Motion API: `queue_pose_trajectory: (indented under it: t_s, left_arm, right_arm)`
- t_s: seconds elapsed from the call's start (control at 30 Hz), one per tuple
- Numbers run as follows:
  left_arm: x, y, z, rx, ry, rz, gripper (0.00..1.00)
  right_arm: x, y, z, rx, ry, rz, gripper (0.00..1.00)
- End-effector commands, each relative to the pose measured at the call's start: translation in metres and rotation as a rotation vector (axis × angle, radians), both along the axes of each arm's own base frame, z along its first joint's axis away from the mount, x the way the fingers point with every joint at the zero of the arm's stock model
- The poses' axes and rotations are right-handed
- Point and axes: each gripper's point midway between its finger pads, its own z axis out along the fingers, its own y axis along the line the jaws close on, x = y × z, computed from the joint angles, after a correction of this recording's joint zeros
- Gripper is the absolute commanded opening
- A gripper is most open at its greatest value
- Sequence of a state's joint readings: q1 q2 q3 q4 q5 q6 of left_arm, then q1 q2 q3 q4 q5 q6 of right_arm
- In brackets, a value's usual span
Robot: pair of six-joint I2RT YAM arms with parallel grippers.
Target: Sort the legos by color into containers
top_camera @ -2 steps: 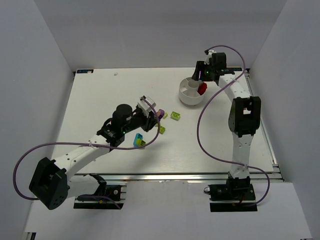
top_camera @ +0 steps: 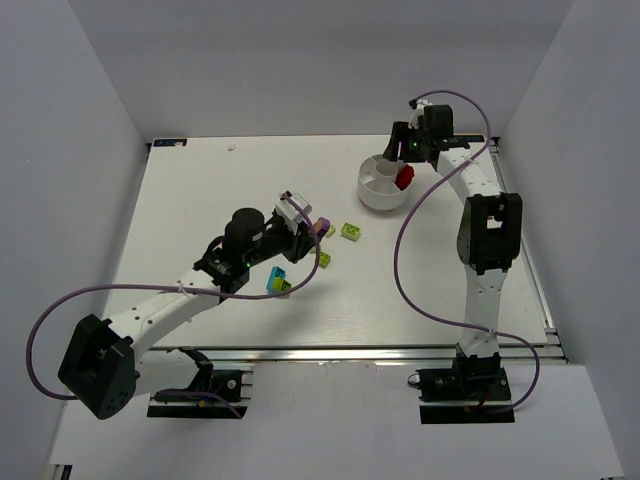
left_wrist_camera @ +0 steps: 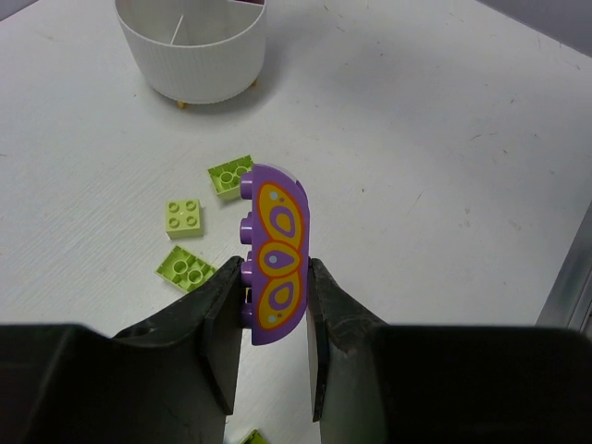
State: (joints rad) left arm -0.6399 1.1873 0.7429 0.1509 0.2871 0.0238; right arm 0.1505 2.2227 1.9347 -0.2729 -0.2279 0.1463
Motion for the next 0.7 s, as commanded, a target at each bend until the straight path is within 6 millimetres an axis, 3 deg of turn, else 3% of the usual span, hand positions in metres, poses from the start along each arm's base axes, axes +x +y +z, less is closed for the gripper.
queue_pose_trajectory:
  t_s: [0.0,0.1,0.13,0.23,0.27,0.3,0.33,0.37,0.4,0.43,0.47,0.5,0.67]
  left_arm:
    - [0.0,-0.01,0.023,-0.057,-0.043,-0.036,0.0]
    - [0.006,-0.021,0.023,-0.044,-0.051,-0.077,0.0]
    - [0.008,-0.025,0.013,-0.011,-0.042,-0.102,0.0]
    - [0.027,-0.044,0.016,0.094,-0.087,-0.194,0.01]
    - [0.038,-0.055,0.018,0.126,-0.12,-0.234,0.01]
    - [0.047,-0.064,0.015,0.172,-0.142,-0.286,0.02]
    - [0.057,-0.073,0.011,0.217,-0.159,-0.33,0.03]
    - [0.059,-0.077,0.005,0.245,-0.146,-0.357,0.03]
    - [0.072,-0.086,0.004,0.279,-0.166,-0.393,0.03]
    - [0.078,-0.092,0.003,0.296,-0.174,-0.414,0.03]
    - [0.085,-0.097,0.003,0.309,-0.178,-0.43,0.03]
    - [0.098,-0.107,0.001,0.341,-0.181,-0.459,0.03]
    - [0.129,-0.126,-0.006,0.415,-0.248,-0.519,0.05]
  right_arm:
    - [0.004,-0.002,0.078,0.018,-0.18,0.04,0.64]
    - [-0.008,-0.012,0.118,0.024,-0.295,0.115,0.64]
    - [-0.016,-0.015,0.128,0.028,-0.331,0.164,0.65]
    - [-0.054,-0.019,0.144,0.029,-0.43,0.352,0.66]
    - [-0.065,-0.016,0.158,0.039,-0.473,0.403,0.54]
    - [-0.073,-0.021,0.158,0.027,-0.485,0.413,0.2]
    - [-0.082,-0.02,0.157,0.028,-0.485,0.418,0.0]
    - [-0.087,-0.026,0.146,0.026,-0.466,0.413,0.0]
    - [-0.092,-0.037,0.157,0.009,-0.499,0.392,0.0]
    - [-0.096,-0.039,0.155,0.003,-0.499,0.386,0.0]
    - [-0.103,-0.041,0.143,0.001,-0.478,0.382,0.0]
    - [-0.107,-0.045,0.157,-0.014,-0.528,0.373,0.0]
    - [-0.125,-0.056,0.155,0.0,-0.526,0.346,0.0]
